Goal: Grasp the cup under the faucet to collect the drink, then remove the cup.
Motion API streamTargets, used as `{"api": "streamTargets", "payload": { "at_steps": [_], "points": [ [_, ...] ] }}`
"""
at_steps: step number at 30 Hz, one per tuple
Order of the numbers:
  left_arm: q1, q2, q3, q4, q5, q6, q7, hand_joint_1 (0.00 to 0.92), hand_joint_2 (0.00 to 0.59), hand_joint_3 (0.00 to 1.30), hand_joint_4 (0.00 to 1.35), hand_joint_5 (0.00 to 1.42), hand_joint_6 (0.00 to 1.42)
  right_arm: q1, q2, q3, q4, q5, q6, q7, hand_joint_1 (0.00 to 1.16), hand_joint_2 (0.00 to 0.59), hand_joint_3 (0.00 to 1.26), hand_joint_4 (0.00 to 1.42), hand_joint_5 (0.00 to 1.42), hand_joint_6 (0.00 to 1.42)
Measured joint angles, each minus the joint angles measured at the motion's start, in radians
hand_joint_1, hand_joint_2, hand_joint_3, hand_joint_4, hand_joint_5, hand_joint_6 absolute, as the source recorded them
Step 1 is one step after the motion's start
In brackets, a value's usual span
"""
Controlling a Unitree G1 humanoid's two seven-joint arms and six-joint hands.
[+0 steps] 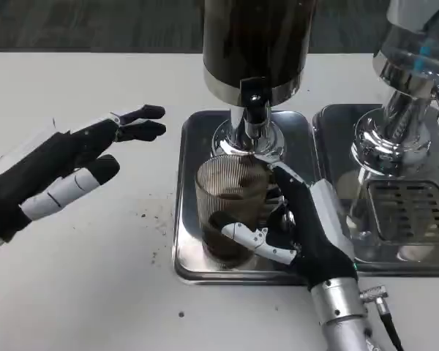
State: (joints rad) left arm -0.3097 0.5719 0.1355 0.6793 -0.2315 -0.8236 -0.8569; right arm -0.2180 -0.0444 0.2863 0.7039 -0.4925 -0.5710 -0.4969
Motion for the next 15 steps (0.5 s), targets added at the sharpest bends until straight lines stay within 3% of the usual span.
{"api": "streamTargets", "payload": {
  "at_steps": [15],
  "points": [
    [0.0,-0.001,-0.001,0.0,0.001,0.0,0.0,0.0,0.163,0.16,0.2,0.18,0.11,0.019,0.001,0.001,0.022,-0.046,-0.021,-0.12,0.63,0.225,0.45,0.61,0.75,1.11]
  ]
}}
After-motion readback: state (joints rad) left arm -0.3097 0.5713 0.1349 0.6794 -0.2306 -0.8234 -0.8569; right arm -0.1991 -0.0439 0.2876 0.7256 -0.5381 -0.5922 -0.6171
